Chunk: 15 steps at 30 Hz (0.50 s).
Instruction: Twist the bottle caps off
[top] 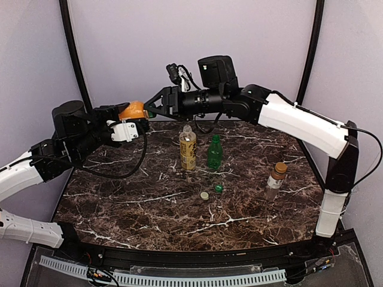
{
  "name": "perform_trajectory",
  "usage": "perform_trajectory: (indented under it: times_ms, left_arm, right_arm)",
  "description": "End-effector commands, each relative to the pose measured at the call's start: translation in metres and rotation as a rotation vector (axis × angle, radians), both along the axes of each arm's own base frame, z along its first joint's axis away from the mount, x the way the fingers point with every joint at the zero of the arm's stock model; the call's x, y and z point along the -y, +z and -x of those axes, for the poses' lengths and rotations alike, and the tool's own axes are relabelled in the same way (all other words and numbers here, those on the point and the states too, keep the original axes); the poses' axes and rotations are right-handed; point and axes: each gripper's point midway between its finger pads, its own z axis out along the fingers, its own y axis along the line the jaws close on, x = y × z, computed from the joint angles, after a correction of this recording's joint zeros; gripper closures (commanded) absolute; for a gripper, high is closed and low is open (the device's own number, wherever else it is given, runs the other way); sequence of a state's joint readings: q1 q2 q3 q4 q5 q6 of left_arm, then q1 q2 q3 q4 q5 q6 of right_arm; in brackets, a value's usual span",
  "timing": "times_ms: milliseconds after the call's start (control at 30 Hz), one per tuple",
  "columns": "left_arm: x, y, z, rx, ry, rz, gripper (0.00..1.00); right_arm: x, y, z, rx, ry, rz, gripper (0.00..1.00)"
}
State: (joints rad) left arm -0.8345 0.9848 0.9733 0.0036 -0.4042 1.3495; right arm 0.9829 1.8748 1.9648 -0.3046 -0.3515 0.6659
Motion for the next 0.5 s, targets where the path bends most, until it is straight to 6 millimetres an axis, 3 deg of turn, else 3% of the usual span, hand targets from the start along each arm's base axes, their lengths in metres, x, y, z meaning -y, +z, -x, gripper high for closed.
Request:
perform_trajectory:
  times_ms: [0, 67, 167, 333, 433, 467]
  left_arm:
    - [-0.003, 0.009, 0.003, 0.024, 0.007, 0.038, 0.82]
    - [-0.003, 0.009, 0.002, 0.022, 0.006, 0.039, 0.82]
    - [-0.003, 0.008, 0.002, 0.02, 0.006, 0.04, 0.83]
    - [-0.002, 0.008, 0.003, 0.01, 0.0, 0.051, 0.83]
    - [0.001, 0.011, 0.005, -0.008, -0.014, 0.078, 0.84]
    - [0.002, 0.003, 0.006, -0.042, -0.02, 0.06, 0.84]
  right_arm:
    - [-0.004, 0.0, -0.003, 0.002, 0.017, -0.029, 0.44]
    - [-0.004, -0.002, -0.004, -0.003, 0.019, -0.031, 0.48]
    - [-0.003, 0.002, -0.003, 0.003, 0.025, -0.046, 0.67]
    - [-0.009, 0.009, 0.007, 0.015, 0.095, -0.075, 0.78]
    - [-0.012, 0.012, 0.012, 0.042, 0.14, -0.081, 0.93]
    - [-0.012, 0.013, 0.016, 0.059, 0.155, -0.082, 0.99]
